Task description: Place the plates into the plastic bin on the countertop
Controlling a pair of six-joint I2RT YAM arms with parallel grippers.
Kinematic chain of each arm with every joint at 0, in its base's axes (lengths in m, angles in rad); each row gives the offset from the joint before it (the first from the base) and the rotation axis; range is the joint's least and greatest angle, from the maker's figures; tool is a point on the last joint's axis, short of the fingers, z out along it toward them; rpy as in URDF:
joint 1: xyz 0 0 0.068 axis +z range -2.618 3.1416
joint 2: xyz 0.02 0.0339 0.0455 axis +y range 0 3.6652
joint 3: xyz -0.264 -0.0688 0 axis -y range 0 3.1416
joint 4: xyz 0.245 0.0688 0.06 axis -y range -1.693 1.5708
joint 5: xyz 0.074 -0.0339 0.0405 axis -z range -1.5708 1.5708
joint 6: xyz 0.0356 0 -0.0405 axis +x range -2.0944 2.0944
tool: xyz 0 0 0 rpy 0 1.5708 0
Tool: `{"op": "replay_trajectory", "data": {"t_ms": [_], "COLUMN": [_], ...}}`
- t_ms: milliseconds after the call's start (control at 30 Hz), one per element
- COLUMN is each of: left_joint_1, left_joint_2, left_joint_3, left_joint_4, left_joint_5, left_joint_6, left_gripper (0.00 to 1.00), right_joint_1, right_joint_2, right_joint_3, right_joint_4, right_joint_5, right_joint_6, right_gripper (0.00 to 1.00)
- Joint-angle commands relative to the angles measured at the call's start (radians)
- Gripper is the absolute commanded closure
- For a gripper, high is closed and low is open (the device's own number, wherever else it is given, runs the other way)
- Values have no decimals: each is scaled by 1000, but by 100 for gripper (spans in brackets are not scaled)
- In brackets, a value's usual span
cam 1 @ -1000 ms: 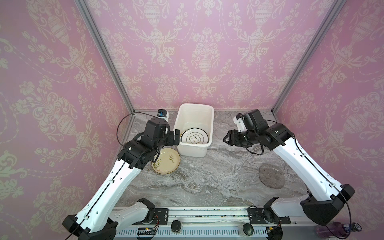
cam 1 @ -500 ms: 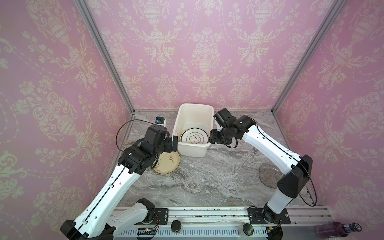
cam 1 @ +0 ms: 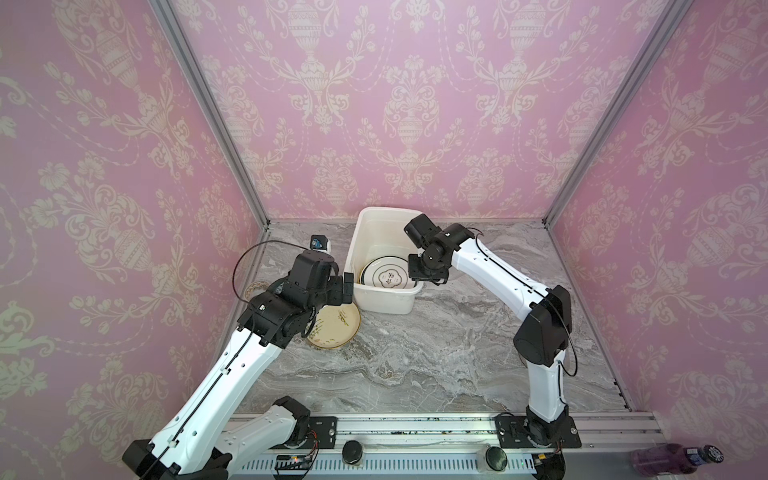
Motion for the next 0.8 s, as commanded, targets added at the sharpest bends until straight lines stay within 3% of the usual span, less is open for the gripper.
{"op": "replay_trajectory", "data": {"t_ms": [0, 367, 767], "left_joint_1": [14, 15, 20], "left_joint_2": [6, 26, 21], "left_joint_3": [2, 10, -14], "left_joint_4": [-13, -18, -102], "left_joint_5": [-16, 0, -14], "left_joint_6": [4, -23, -129], "left_gripper": [1, 1, 1], "right_joint_1": [0, -88, -149], "right_joint_2": [18, -11, -44], "right_joint_3": [46, 2, -23], "right_joint_4": [-9, 26, 38], "right_joint_5": [22, -8, -14], "right_joint_6": [-20, -56, -99], "right_gripper": [73, 95, 96]}}
